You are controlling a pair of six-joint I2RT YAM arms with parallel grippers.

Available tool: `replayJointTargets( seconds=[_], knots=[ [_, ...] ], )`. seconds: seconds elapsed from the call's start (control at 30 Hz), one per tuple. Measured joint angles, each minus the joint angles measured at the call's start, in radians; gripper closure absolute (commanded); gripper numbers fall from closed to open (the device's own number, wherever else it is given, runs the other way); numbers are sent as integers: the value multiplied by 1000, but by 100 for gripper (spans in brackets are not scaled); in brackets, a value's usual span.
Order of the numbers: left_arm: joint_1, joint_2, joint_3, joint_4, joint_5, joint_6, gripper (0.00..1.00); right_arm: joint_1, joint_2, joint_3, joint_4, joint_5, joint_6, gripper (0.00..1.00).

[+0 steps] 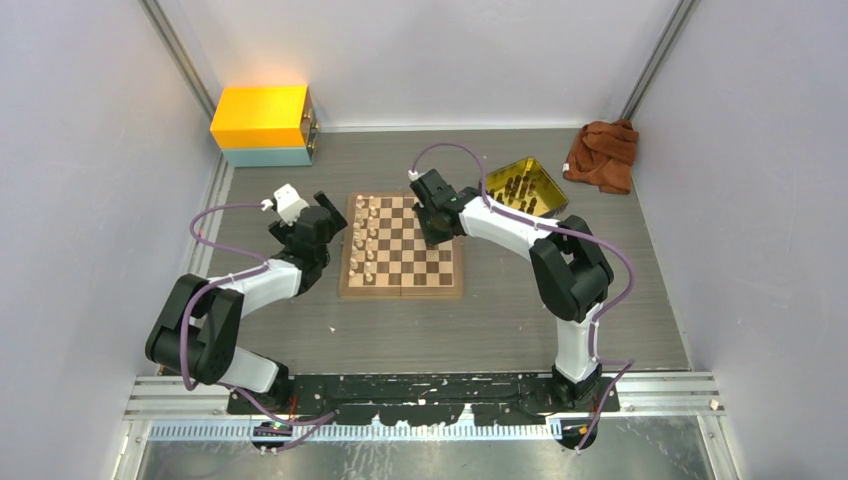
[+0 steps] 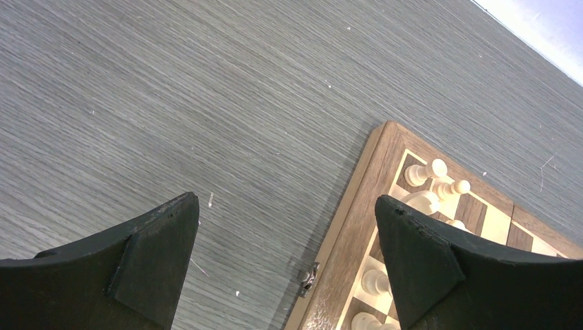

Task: Set up the chess pieces on the board
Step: Place the chess piece on the chessboard.

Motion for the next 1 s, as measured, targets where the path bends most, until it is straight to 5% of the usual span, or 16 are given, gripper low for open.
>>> replayJointTargets(
  seconds=[1.0],
  knots=[
    [0,15,0,2,0,0,1,-15,28,7,16,-14,12,63]
  ],
)
